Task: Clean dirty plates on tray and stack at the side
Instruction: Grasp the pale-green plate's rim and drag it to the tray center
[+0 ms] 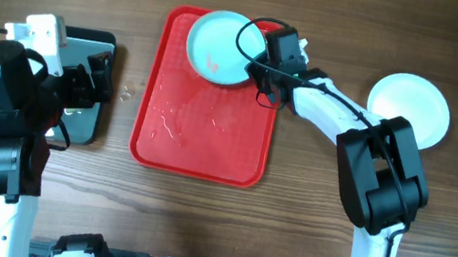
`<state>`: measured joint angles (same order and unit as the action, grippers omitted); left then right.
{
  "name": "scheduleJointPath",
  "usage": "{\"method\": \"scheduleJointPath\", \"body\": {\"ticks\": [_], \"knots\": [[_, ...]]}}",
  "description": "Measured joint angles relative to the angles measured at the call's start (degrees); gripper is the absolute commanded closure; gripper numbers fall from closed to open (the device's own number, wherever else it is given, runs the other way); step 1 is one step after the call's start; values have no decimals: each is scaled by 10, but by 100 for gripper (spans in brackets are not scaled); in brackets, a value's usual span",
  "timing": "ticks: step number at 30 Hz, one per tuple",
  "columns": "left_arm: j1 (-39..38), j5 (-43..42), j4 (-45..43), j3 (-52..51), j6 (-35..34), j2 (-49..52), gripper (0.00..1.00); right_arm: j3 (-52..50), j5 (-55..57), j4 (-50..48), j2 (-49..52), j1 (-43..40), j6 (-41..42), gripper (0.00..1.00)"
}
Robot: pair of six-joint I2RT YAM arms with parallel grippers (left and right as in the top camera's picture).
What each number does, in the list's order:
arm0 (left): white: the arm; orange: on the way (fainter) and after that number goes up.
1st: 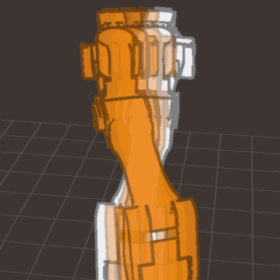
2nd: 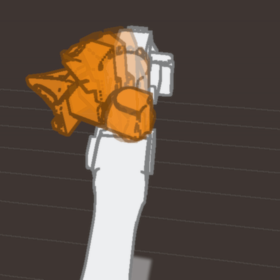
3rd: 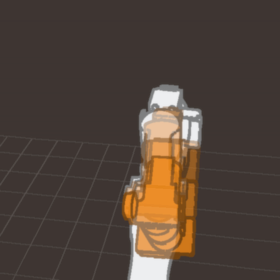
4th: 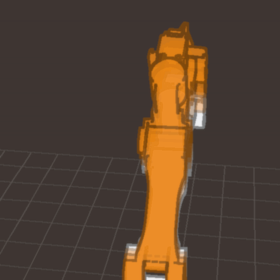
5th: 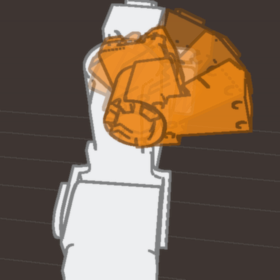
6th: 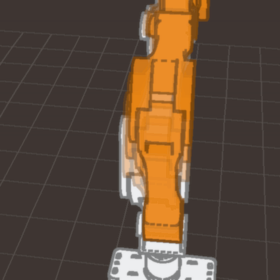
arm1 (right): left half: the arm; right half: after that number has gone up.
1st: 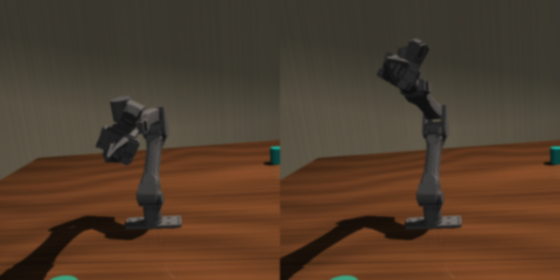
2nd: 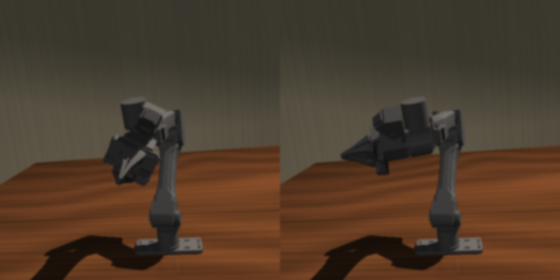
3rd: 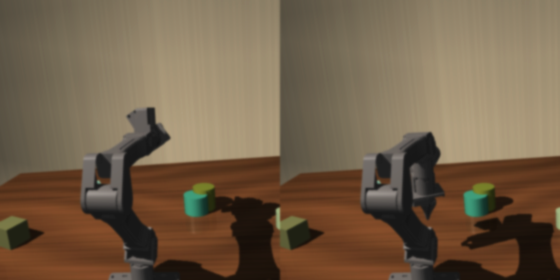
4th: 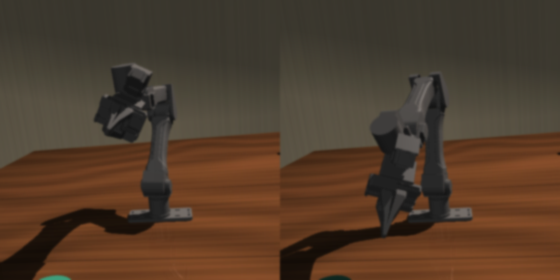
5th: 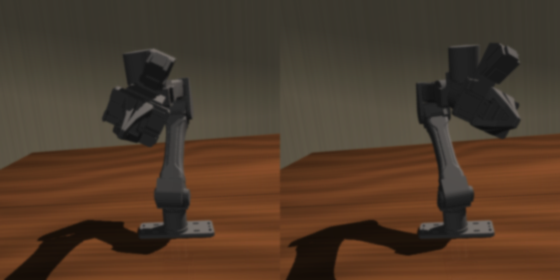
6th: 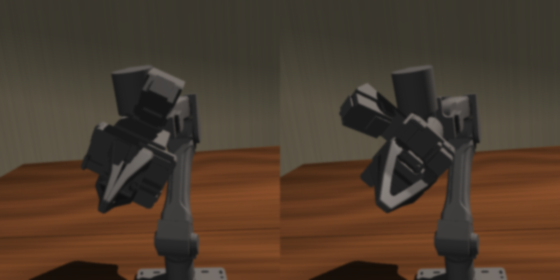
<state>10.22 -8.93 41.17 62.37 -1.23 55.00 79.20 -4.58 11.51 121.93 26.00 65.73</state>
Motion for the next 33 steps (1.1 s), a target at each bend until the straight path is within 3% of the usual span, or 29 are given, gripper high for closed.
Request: {"method": "scheduleJointPath", "body": {"ticks": [8, 13, 25, 26, 28, 33], "knots": [[0, 0, 0, 0, 0, 0, 0, 114, -21, 173, 2, 0, -134, 96], [0, 0, 0, 0, 0, 0, 0, 129, -29, 231, 2, 0, -200, 96], [0, 0, 1, 0, 0, 0, 0, 129, -44, 299, 2, 0, -256, 96], [0, 0, 1, 0, 0, 0, 0, 129, -44, 306, 2, 0, -256, 87], [0, 0, 3, 0, 0, 0, 0, 129, -47, 313, 2, 1, -258, 49], [0, 0, 3, 0, 0, 0, 0, 129, -71, 322, 2, 1, -264, 44]]}}
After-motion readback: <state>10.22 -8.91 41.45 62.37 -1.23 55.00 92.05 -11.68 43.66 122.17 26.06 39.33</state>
